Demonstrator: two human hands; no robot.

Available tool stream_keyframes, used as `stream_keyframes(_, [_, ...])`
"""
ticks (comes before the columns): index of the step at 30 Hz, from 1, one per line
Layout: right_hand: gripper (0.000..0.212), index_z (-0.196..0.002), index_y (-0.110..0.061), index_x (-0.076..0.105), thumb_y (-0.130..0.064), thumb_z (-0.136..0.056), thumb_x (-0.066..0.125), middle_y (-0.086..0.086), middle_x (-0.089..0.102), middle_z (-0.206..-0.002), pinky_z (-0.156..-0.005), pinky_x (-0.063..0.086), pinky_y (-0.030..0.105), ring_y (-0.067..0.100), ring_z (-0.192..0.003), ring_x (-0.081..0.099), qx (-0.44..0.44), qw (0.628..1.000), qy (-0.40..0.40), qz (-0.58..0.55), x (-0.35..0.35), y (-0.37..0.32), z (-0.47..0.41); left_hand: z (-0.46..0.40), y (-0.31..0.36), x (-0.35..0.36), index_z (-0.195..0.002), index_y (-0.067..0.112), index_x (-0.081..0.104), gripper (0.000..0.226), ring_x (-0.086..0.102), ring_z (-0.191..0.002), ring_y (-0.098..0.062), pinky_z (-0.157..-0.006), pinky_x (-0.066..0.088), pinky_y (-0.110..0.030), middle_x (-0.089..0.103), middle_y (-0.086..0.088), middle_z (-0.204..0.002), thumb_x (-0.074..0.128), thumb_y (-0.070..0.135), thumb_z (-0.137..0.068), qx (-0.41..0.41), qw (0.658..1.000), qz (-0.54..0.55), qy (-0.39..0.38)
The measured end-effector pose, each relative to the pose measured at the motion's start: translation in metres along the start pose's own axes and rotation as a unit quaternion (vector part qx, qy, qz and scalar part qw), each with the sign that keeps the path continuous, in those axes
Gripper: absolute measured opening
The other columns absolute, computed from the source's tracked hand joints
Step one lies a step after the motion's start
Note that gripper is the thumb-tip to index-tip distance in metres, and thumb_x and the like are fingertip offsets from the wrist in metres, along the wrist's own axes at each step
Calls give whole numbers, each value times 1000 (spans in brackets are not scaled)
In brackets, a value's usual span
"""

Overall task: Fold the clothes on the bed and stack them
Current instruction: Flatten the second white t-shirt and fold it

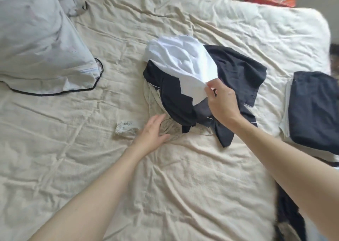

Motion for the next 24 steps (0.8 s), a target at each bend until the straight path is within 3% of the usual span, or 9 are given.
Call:
stream_keyframes(3, [15, -105, -11, 59, -19, -98, 48, -1, 63, -101, -77, 39, 23, 14, -93, 56, -8, 998, -12, -63, -31, -41, 16, 21, 60, -47, -151, 25, 13, 87, 13, -144, -9, -113, 17, -26, 10, 4, -158, 68, 36, -85, 62, 989, 99, 86])
stream_keyframes(6, [15, -104, -11, 64, -19, -95, 55, -1, 65, -100, -84, 45, 25, 14, -97, 60, -5, 991, -32, -130, -71, -91, 31, 53, 118, -98, -151, 26, 9, 99, 8, -143, -5, -112, 13, -21, 8, 5, -158, 75, 33, -78, 127, 975, 121, 139])
stream_keyframes(8, [8, -97, -15, 63, -18, -94, 57, 1, 67, -98, -85, 50, 30, 16, -93, 63, -32, 986, -42, -156, -105, -129, 41, 78, 154, -131, -150, 29, 13, 100, 21, -139, -6, -110, 20, -18, 23, 7, -153, 78, 34, -75, 158, 968, 134, 142])
stream_keyframes(10, [4, -92, -18, 62, -18, -93, 58, 1, 68, -92, -82, 53, 32, 16, -86, 65, -67, 982, -36, -170, -141, -166, 53, 108, 182, -159, -148, 32, 22, 97, 41, -124, 2, -97, 30, -6, 43, 17, -134, 78, 42, -70, 168, 959, 189, 124])
stream_keyframes(12, [6, -87, -20, 63, -19, -92, 61, -2, 68, -85, -79, 55, 37, 19, -81, 67, -83, 977, -49, -189, -173, -202, 65, 144, 208, -186, -141, 31, 37, 88, 51, -105, 13, -81, 36, 2, 52, 24, -114, 73, 52, -65, 181, 948, 228, 130])
stream_keyframes(14, [9, -81, -23, 64, -19, -89, 64, 4, 69, -81, -76, 55, 39, 21, -74, 65, -88, 971, -78, -206, -200, -236, 80, 181, 230, -211, -129, 30, 50, 69, 59, -92, 10, -74, 42, -1, 59, 20, -104, 70, 53, -67, 190, 943, 220, 162])
stream_keyframes(16, [3, -85, -14, 69, -16, -87, 68, 7, 67, -75, -71, 55, 36, 19, -68, 60, -84, 964, -106, -229, -222, -265, 95, 215, 249, -237, -113, 29, 58, 44, 63, -83, 2, -68, 49, -9, 64, 13, -96, 73, 43, -75, 189, 936, 217, 203])
stream_keyframes(20, [13, -95, -1, 71, -11, -86, 67, 14, 64, -79, -71, 56, 32, 20, -69, 60, -70, 947, -169, -265, -247, -309, 129, 277, 276, -274, -89, 29, 65, 12, 61, -67, 8, -61, 48, -10, 65, 14, -80, 73, 30, -81, 180, 915, 199, 302])
stream_keyframes(24, [11, -85, -6, 70, -10, -90, 61, 7, 66, -72, -59, 55, 22, 14, -60, 62, -56, 896, -190, -397, -271, -331, 170, 330, 293, -303, -72, 26, 66, 15, 57, -62, 3, -62, 44, -15, 64, 14, -67, 70, 22, -85, 151, 882, 234, 381])
Point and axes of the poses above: each hand's wrist, its own z-axis away from the middle knuckle, its own x-axis out of the palm, y = z × x, the point moved 5 cm from there along -z, towards the middle knuckle
